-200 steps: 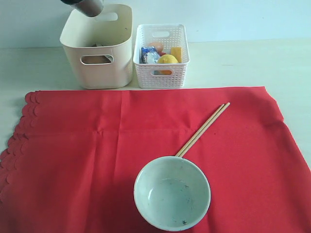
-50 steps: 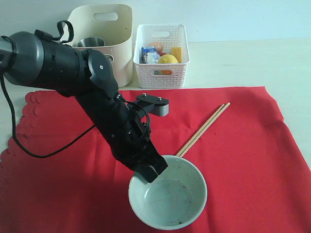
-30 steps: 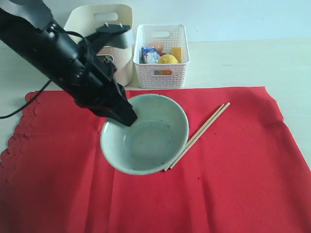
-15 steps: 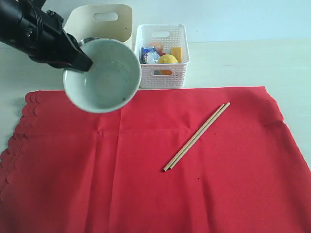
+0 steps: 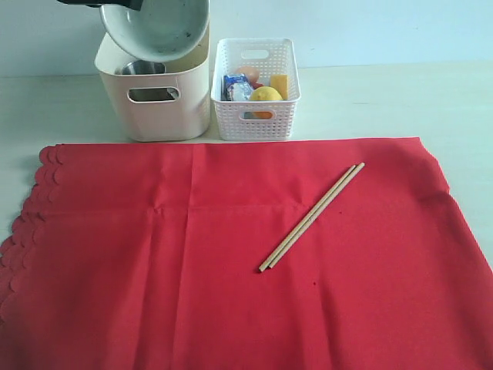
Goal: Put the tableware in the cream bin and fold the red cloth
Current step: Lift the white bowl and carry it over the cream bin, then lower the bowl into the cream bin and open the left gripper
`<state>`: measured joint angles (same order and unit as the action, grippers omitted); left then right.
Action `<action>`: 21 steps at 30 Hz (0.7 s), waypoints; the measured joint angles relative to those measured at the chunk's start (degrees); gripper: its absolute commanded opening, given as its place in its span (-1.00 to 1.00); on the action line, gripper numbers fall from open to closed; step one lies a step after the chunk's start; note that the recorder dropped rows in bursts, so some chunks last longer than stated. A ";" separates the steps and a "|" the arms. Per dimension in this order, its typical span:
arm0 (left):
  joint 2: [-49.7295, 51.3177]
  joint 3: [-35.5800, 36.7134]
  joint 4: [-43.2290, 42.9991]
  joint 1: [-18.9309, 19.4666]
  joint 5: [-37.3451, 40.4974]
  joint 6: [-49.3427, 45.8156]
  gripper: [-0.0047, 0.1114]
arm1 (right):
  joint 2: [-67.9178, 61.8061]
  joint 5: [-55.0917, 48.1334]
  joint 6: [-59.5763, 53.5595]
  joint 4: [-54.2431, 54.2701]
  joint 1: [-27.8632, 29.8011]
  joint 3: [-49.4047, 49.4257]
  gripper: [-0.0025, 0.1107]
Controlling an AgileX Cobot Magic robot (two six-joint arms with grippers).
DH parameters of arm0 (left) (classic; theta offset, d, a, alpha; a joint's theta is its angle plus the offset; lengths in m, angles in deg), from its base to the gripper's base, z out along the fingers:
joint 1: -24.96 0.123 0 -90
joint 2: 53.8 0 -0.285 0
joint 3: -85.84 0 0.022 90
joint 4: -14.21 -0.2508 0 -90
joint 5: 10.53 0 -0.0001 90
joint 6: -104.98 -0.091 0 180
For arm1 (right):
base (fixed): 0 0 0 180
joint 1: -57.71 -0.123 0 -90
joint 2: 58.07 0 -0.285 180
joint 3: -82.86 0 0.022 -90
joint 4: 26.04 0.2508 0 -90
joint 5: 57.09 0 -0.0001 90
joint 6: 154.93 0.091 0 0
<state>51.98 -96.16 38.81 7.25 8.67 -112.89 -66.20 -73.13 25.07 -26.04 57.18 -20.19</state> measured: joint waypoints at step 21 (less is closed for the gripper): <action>25.17 -23.37 3.77 6.39 -0.38 6.49 -0.92 | 0.00 0.00 0.00 0.00 0.00 0.00 -0.96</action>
<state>77.16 -119.53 42.59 13.64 8.29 -106.40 -66.20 -73.13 25.07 -26.04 57.18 -20.19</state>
